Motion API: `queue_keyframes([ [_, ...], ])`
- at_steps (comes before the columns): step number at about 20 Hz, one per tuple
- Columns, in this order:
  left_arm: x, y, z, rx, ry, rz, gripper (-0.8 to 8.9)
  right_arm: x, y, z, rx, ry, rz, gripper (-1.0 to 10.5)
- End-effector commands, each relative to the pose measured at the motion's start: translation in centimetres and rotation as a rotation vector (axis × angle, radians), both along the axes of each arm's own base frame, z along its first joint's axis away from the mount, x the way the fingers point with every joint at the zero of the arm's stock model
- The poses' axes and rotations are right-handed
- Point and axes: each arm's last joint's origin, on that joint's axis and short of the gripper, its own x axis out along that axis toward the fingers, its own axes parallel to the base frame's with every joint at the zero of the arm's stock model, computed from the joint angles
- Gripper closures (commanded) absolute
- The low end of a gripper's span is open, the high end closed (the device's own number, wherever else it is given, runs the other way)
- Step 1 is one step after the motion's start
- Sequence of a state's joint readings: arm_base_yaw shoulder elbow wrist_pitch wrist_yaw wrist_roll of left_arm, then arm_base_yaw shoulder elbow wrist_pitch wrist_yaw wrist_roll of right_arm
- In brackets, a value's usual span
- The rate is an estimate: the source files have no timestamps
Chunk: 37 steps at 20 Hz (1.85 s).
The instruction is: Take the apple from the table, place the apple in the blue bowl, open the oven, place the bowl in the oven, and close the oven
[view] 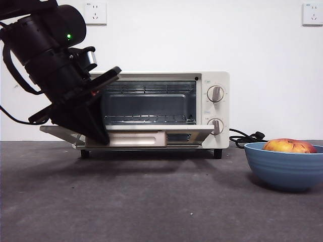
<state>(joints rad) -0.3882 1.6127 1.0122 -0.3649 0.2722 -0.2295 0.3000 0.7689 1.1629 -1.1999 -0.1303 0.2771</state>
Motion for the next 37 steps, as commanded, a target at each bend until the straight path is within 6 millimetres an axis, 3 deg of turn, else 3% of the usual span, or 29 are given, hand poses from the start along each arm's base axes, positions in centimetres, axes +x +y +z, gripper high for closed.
queue_keyframes([
  [1, 0.8, 1.0, -0.8, 0.023, -0.094, 0.093, 8.21, 0.1, 0.0, 0.0, 0.004, -0.01, 0.001, 9.6],
  [4, 0.1, 1.1, -2.2, -0.015, -0.077, 0.104, 8.21, 0.1, 0.1, 0.0, 0.008, -0.013, -0.002, 9.6],
  [9, 0.0, 0.9, -2.2, -0.044, -0.075, 0.071, 8.21, 0.2, 0.1, 0.0, 0.006, -0.015, -0.01, 9.6],
  [12, -1.1, 0.1, -2.1, -0.035, -0.032, -0.02, 8.21, 0.7, 0.2, -0.4, -0.007, 0.033, -0.023, 9.4],
  [16, -4.1, -0.7, -1.0, -0.02, 0.092, -0.184, 8.21, 3.0, 0.9, -1.8, -0.06, 0.193, -0.022, 9.4],
  [20, -7.4, -0.1, 2.3, 0.001, 0.083, -0.257, 8.21, 6.1, 1.7, -2.4, -0.065, 0.172, -0.072, 9.4],
  [23, -10.1, 1.1, 5.5, -0.023, -0.006, -0.277, 8.21, 9.3, 1.8, -4.3, -0.123, 0.258, -0.13, 9.0],
  [25, -11.6, 2.0, 7.3, -0.038, -0.089, -0.3, 8.21, 11.5, 2.0, -6.3, -0.129, 0.347, -0.123, 7.1],
  [27, -13.2, 2.9, 8.5, -0.039, -0.124, -0.309, 8.21, 13.2, 2.2, -8.1, -0.145, 0.391, -0.136, 6.8],
  [32, -15.6, 4.2, 9.5, -0.026, -0.123, -0.3, 8.21, 16.0, 1.0, -10.7, -0.151, 0.463, -0.225, 6.9],
  [37, -16.1, 4.5, 9.7, -0.029, -0.128, -0.301, 8.21, 17.3, 0.8, -14.4, -0.141, 0.574, -0.226, 6.9],
])
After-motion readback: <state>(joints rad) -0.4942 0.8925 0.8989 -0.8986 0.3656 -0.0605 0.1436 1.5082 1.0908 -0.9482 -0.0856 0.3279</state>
